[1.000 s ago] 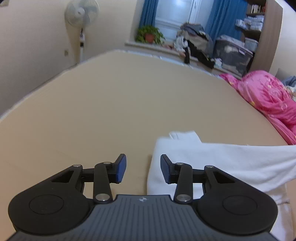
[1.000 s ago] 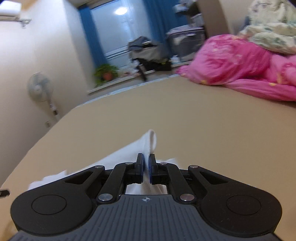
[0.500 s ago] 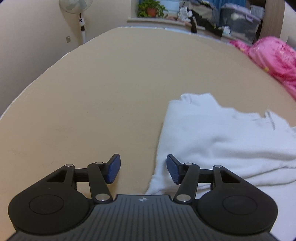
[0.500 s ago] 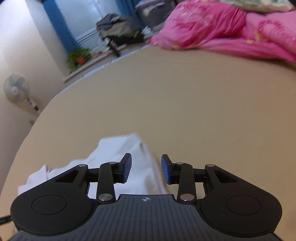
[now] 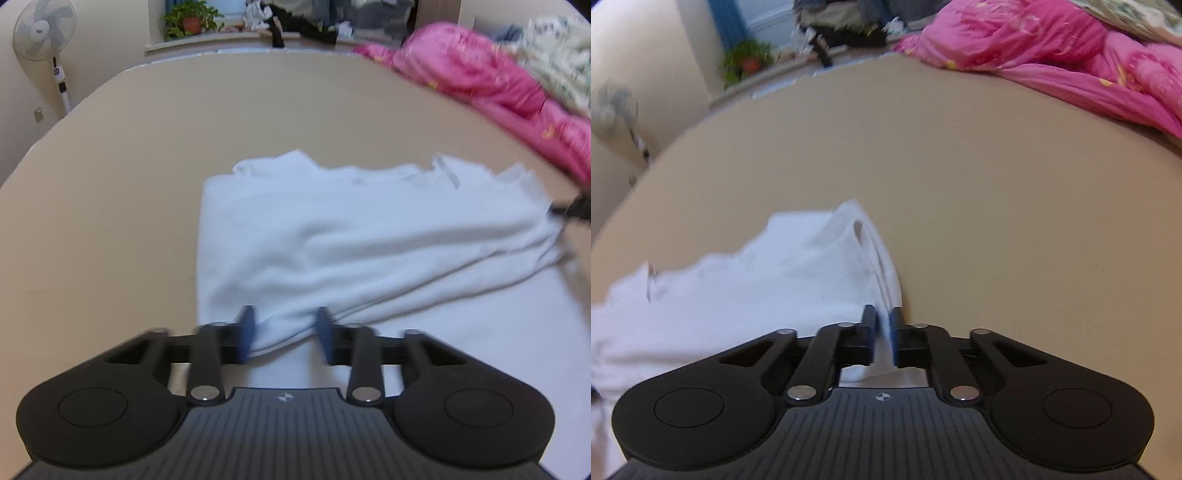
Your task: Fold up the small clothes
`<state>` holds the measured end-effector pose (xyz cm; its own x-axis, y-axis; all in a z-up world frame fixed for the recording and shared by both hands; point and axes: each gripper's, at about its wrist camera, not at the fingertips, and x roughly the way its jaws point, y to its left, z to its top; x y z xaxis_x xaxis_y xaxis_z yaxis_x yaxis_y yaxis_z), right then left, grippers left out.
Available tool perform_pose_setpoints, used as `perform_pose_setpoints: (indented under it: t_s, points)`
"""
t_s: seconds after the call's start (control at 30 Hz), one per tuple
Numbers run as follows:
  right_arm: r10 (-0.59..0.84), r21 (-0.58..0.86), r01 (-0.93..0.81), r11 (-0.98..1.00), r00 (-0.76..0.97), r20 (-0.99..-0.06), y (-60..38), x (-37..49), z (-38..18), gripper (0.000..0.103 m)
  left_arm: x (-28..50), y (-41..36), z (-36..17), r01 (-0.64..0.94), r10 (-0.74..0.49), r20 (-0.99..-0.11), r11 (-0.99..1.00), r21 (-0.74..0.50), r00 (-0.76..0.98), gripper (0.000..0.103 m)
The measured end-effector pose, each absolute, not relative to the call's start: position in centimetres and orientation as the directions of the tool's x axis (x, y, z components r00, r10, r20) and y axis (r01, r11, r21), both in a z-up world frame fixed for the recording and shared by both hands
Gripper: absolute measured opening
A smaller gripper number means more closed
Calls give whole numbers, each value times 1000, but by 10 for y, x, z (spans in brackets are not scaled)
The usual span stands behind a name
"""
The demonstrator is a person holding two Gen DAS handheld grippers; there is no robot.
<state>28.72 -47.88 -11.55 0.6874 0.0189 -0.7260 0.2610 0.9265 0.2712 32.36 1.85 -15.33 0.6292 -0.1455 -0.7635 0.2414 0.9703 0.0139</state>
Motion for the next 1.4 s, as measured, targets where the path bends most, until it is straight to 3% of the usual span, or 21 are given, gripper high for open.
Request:
perform_pose_setpoints:
  t_s: [0.13, 0.2, 0.3, 0.37, 0.4, 0.5, 0.57, 0.63, 0.67, 0.73, 0.8, 0.83, 0.87, 0.97, 1.03, 1.1, 1.2, 1.33, 1.4]
  points:
    - [77, 454, 236, 859, 817, -571, -499, 267, -87, 2, 325, 33, -146, 231, -177, -758, 972, -35, 628, 0]
    - [81, 477, 219, 851, 843, -532, -502, 262, -78, 2, 321, 37, -141, 244, -199, -756, 968, -53, 624, 0]
    - [30, 364, 295, 883, 740, -672, -501, 275, -97, 2, 313, 41, -136, 287, -227, -773, 956, -61, 592, 1]
    - [-135, 152, 406, 901, 595, -792, -498, 285, -122, 7, 315, 41, -140, 327, -245, -802, 943, -65, 545, 2]
    - [-179, 111, 434, 894, 574, -799, -500, 284, -126, 7, 314, 41, -137, 317, -233, -795, 947, -55, 559, 2]
    - [-136, 251, 408, 878, 715, -686, -504, 271, -105, 7, 317, 53, -124, 263, -285, -706, 954, -144, 648, 6]
    - [-76, 273, 302, 913, 785, -614, -492, 269, -96, 19, 326, 56, -129, 203, -276, -696, 961, -187, 663, 6]
    - [69, 321, 194, 927, 753, -654, -482, 277, -111, 53, 337, 49, -154, 158, -178, -793, 982, -104, 583, 7]
    - [112, 329, 181, 927, 703, -703, -479, 283, -124, 54, 335, 46, -164, 164, -149, -806, 984, -65, 573, 7]
    - [16, 227, 254, 940, 632, -775, -475, 286, -141, 51, 327, 41, -153, 175, -159, -770, 983, -62, 617, 8]
    - [-16, 216, 249, 944, 689, -725, -475, 281, -138, 51, 318, 43, -148, 191, -228, -698, 973, -132, 679, 19]
    - [-1, 216, 221, 951, 701, -713, -474, 280, -142, 51, 320, 40, -157, 170, -197, -713, 979, -111, 672, 22]
    - [-5, 190, 219, 957, 667, -745, -475, 280, -151, 51, 323, 36, -169, 145, -130, -758, 988, -47, 639, 19]
    - [-41, 222, 323, 920, 643, -765, -487, 261, -141, 51, 298, 28, -146, 115, -94, -729, 993, -21, 678, 24]
    - [-24, 305, 336, 891, 707, -707, -488, 233, -109, 51, 272, 25, -117, 137, -130, -680, 990, -44, 722, 38]
    - [-23, 313, 301, 901, 753, -657, -484, 206, -75, 53, 246, 18, -94, 156, -101, -638, 987, 31, 764, 60]
    - [-3, 305, 236, 923, 796, -606, -467, 150, -40, 58, 214, 3, -80, 163, -26, -643, 974, 155, 766, 61]
    - [68, 293, 138, 946, 800, -596, -447, 78, -33, 63, 146, 10, -71, 153, -41, -655, 982, 115, 755, 67]
    - [80, 276, 115, 954, 792, -605, -439, 45, -41, 64, 109, 12, -77, 134, -36, -662, 986, 98, 749, 84]
